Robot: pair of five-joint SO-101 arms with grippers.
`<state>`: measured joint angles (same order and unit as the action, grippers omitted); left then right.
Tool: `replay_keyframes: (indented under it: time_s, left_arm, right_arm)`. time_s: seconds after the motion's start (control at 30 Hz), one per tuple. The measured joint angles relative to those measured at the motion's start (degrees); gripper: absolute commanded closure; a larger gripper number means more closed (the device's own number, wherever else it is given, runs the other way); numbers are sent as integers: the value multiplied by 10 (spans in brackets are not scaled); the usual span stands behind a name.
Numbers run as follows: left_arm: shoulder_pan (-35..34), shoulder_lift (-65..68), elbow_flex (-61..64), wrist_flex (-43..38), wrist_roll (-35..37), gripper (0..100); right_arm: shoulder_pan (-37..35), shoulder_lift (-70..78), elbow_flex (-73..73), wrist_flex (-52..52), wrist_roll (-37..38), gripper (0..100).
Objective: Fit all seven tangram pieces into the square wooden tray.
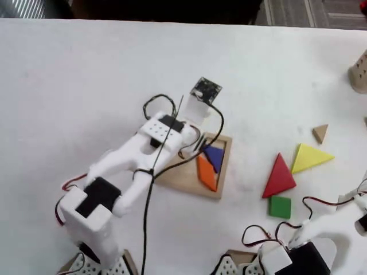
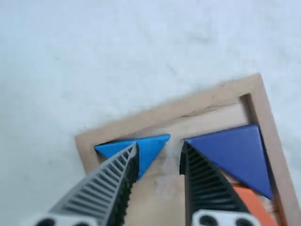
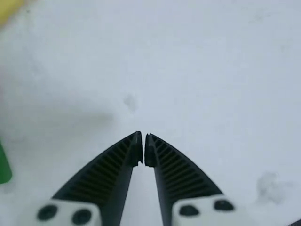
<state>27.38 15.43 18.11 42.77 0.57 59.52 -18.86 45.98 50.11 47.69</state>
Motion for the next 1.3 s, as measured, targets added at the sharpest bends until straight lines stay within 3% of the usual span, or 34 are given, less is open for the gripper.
replay_keyframes:
  time_s: [0.3,0.43,0.63,0.9,1.3]
  left_arm:
    - [1,-62,-8,78,0,852]
    - [1,-91,18,102,0,989]
    - [33,-103,41,96,0,977]
    - [93,-67,85,-48,5,978]
    - [94,35,-16,1,45,978]
  right_arm:
    - [-4,0,21,-19,4,981]
    - [-11,0,22,-19,4,981]
    - [-12,0,22,-19,4,981]
    - [-12,0,22,-19,4,981]
    - [-12,0,22,-29,4,981]
